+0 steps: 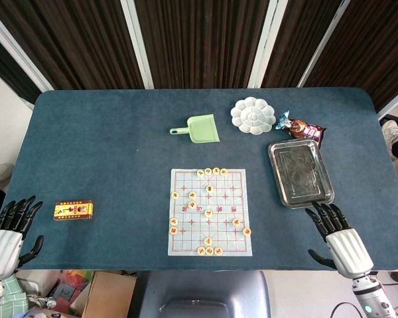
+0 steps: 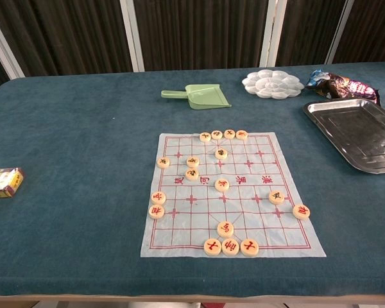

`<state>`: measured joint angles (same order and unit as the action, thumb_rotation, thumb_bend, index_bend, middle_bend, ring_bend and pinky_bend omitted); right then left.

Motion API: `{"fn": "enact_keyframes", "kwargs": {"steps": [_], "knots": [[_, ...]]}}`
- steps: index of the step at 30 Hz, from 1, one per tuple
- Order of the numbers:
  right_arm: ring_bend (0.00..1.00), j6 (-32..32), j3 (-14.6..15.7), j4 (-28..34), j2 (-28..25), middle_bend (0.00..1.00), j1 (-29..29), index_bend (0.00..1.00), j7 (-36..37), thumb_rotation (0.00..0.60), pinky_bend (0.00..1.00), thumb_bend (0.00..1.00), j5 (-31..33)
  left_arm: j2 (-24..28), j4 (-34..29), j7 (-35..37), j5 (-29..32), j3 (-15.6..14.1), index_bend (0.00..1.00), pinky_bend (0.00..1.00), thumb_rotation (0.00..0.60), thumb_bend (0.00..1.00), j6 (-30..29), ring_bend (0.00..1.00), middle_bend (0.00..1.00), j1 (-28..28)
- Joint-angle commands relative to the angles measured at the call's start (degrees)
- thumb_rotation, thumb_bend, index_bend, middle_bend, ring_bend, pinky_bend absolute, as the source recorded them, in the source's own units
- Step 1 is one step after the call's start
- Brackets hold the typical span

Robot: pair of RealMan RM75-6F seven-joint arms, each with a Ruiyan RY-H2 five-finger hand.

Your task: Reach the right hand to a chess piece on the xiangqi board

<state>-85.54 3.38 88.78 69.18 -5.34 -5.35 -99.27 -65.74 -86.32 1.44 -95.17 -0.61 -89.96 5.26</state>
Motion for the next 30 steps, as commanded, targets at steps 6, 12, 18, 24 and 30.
{"fn": "enact_keyframes", "kwargs": {"steps": [6,12,18,24,30], "knots": [[0.0,0.2,-0.3,-0.4,-0.1,0.0,-0.1,0.0,0.2,0.6,0.0,0.33,0.8,-0.3,0.0,0.3,-0.1,0.1,0.0,0.0,0.6,0.44,0.7,0.0,0.0,0.6],[0.0,7.2,-3.2,-0.8,1.1,0.0,-5.2,0.0,1.6,0.6,0.0,0.33,3.4,-0.3,0.0,0.5,-0.2,0.0,0.0,0.0,0.6,0.44,0.4,0.0,0.0,0.5],[0.0,20.4,-10.8,0.0,2.7,0.0,-16.1,0.03,-0.1,0.6,0.0,0.33,10.1,0.1,0.0,1.4,0.3,0.0,0.0,0.0,0.6,0.44,0.9,0.0,0.0,0.7],[0.0,30.0,-17.4,-4.4,9.0,0.0,-26.1,0.23,-4.5,0.6,0.0,0.33,17.9,0.4,0.2,2.1,0.3,-0.1,0.0,0.0,0.6,0.44,1.1,0.0,0.0,0.8],[0.0,36.2,-20.9,-15.1,18.7,0.0,-34.2,0.37,-12.1,0.6,0.0,0.33,26.9,0.8,0.3,3.4,0.7,0.1,0.0,0.0,0.6,0.44,1.1,0.0,0.0,0.8]]}}
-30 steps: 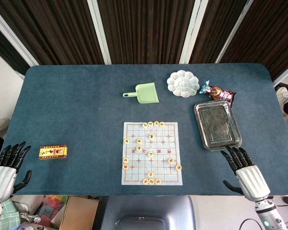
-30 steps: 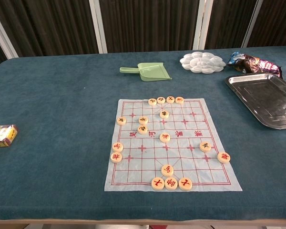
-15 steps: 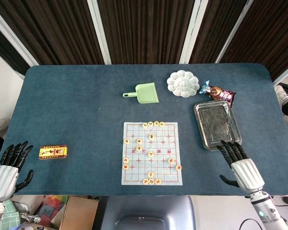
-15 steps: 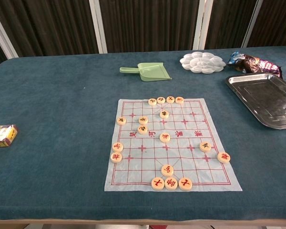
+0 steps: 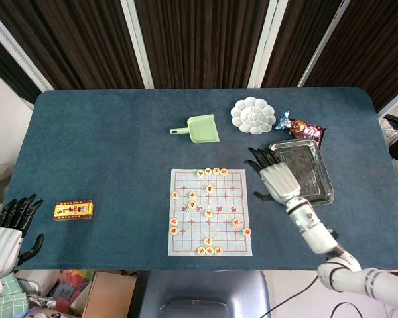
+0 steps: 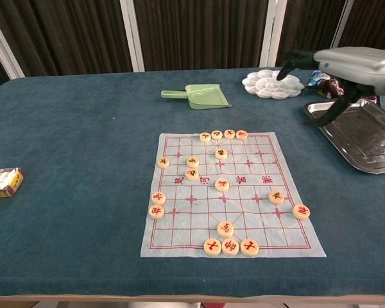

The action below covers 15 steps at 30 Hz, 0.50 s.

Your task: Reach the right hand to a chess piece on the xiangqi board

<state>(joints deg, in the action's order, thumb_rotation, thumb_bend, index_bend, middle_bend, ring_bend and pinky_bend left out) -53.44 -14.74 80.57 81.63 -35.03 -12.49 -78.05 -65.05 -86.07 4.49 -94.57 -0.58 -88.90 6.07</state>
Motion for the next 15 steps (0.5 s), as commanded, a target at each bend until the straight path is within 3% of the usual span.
{"fn": "enact_keyframes", "kwargs": {"steps": [1,9,15], "knots": [[0.0,4.6,-3.1,-8.8,7.7,0.0,-5.5,0.4,-5.8,0.6,0.0,0.33,6.8,0.2,0.1,0.6,0.2,0.0,0.0,0.0,0.6,0.44,0.0,0.0,0.0,0.0],[0.0,8.5,-3.9,-22.3,17.6,0.0,-12.2,0.47,-8.9,0.6,0.0,0.34,12.8,0.5,0.6,1.6,0.8,0.0,0.0,0.0,0.6,0.44,1.4,0.0,0.0,0.5],[0.0,11.2,-4.0,-30.6,23.5,0.03,-16.5,0.52,-9.3,0.6,0.0,0.4,14.5,0.3,0.5,1.0,0.7,-0.3,0.0,0.0,0.6,0.44,2.2,0.0,0.0,0.8]]}}
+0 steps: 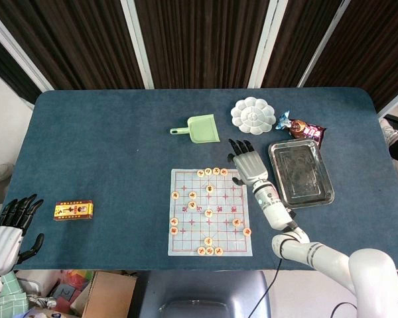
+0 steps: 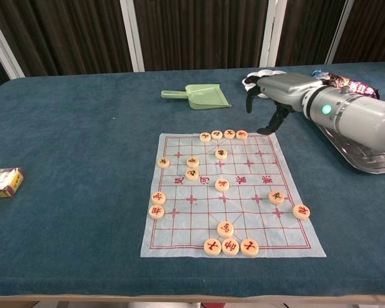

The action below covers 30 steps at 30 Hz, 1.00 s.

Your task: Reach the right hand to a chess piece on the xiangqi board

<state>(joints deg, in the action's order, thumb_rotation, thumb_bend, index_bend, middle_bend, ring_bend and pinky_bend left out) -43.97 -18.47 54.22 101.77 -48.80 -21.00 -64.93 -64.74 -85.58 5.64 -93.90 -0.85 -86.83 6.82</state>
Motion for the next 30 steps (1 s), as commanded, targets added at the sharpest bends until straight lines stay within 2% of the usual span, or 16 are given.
{"fn": "enact_keyframes", "kwargs": {"steps": [1,9,24,30], "knots": [[0.0,1.9,-0.3,-5.5,4.2,0.03,-3.3,0.52,-1.0,0.6,0.0,0.41,1.7,0.0,0.0,-0.2,0.1,0.0,0.0,0.0,0.6,0.44,0.1,0.0,0.0,0.0],[0.0,3.1,-0.8,-12.5,8.6,0.04,-5.9,0.53,-0.4,0.6,0.0,0.41,3.6,0.1,0.2,0.3,0.9,0.3,0.0,0.0,0.6,0.44,0.3,0.0,0.0,0.1],[0.0,4.4,0.2,-16.3,10.4,0.04,-6.5,0.56,0.7,0.6,0.0,0.41,4.2,0.1,0.2,0.3,0.5,0.2,0.0,0.0,0.6,0.44,-0.5,0.0,0.0,-0.1],[0.0,4.8,0.2,-16.9,10.8,0.04,-6.9,0.56,0.7,0.6,0.0,0.44,4.4,0.1,0.3,0.5,0.6,0.3,0.0,0.0,0.6,0.44,-0.5,0.0,0.0,-0.1]]}}
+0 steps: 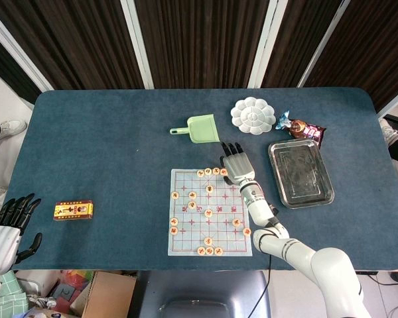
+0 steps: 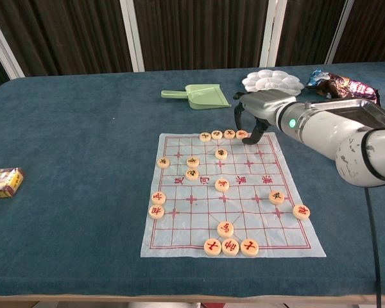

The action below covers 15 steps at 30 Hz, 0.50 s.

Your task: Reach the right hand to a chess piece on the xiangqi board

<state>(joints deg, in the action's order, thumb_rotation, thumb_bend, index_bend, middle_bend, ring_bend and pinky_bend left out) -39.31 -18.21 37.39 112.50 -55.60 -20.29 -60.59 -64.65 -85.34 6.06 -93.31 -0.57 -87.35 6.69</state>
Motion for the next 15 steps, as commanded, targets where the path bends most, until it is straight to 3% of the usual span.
{"fn": "enact_keyframes", "kwargs": {"steps": [1,15], "knots": [[0.0,0.2,0.0,-0.1,0.1,0.04,-0.1,0.56,0.1,0.6,0.0,0.44,0.1,0.0,0.0,0.1,0.0,0.0,0.0,0.0,0.6,0.44,0.0,0.0,0.0,0.0],[0.0,-0.7,-0.2,0.0,0.6,0.07,-0.3,0.63,-1.2,0.6,0.0,0.48,0.9,0.2,0.1,0.6,-0.1,0.1,0.0,0.0,0.6,0.44,-0.7,0.0,0.0,-0.2]]}}
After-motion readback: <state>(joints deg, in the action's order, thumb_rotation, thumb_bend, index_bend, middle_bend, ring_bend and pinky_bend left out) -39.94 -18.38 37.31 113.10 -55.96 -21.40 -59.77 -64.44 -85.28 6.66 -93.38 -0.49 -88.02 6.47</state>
